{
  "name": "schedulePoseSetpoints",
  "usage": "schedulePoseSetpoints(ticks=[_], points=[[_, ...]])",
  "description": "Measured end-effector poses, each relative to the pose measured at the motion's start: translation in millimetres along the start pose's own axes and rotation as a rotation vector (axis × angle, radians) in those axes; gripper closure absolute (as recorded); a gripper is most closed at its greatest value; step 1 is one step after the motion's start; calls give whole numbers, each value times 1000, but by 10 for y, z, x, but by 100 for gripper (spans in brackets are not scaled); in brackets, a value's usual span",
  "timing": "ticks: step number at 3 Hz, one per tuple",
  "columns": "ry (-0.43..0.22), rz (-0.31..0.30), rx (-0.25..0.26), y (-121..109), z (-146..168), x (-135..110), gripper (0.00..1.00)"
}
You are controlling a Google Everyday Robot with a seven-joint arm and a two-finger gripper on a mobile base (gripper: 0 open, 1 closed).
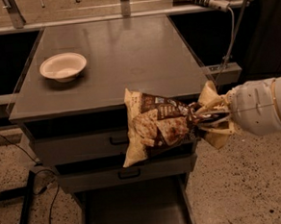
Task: Pick brown chip bag from bottom drawer and place on counter
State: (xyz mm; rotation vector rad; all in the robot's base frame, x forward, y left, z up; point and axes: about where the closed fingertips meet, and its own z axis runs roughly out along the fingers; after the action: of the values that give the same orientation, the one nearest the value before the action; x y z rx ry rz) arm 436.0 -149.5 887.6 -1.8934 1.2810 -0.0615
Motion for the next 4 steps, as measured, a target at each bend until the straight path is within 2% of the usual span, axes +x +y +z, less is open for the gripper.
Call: schedulePoseSetpoints(ticks=[1,2,3,4], points=[[-2,-12,-25,-102,78,-3,100],[10,-26,-74,-396,206,116,100],[1,-23,-122,-884,455,313,100],[-38,-13,-133,-1401,777,400,100]])
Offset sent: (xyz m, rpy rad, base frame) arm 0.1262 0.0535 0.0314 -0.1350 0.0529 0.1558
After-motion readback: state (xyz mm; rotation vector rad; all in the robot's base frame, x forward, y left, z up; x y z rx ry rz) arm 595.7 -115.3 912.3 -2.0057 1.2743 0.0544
